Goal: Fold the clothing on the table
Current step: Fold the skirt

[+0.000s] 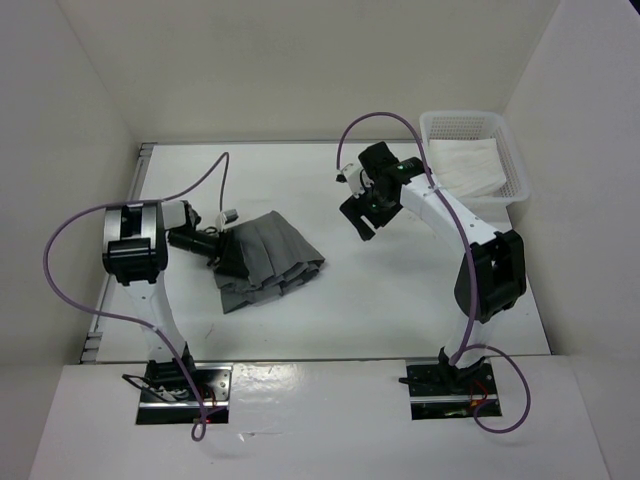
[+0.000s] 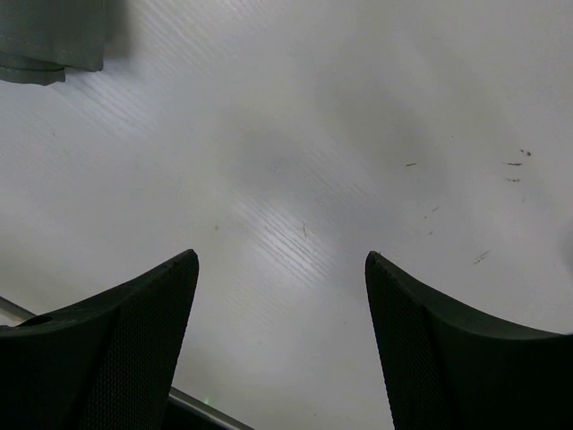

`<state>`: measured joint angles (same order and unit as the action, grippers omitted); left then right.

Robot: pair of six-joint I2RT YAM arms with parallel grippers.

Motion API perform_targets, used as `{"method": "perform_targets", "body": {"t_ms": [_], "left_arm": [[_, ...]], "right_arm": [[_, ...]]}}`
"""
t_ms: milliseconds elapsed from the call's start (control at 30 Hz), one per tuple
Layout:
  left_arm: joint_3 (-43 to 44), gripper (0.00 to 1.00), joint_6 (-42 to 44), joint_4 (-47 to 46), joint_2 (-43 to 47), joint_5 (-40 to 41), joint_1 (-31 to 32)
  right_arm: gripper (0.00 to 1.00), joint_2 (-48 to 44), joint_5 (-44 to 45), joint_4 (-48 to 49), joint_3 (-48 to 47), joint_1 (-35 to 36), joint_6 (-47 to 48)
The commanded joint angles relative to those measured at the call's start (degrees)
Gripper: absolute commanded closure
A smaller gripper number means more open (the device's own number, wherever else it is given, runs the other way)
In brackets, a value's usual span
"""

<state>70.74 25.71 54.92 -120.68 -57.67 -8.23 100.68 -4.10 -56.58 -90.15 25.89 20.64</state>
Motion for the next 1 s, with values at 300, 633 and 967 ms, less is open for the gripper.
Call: {"method": "perform_targets", "body": {"t_ms": [300,633,967], "left_arm": [[25.56,0.5,14.37,19.44,11.79,-3.33,6.45],[32.26,0.48,10.59,14.97,-1.03,-6.23,18.32],[46.32,0.48,13.75,19.44,-16.06,-12.2,20.01]], "right_arm": [[0.2,-3.12,-0.21,1.73,-0.64,0.3,-0.17],[0.2,-5.32,4.1,1.73,3.04,0.3,-0.17],[0.2,-5.24,5.94,1.21,4.1,0.3,-0.17]]}}
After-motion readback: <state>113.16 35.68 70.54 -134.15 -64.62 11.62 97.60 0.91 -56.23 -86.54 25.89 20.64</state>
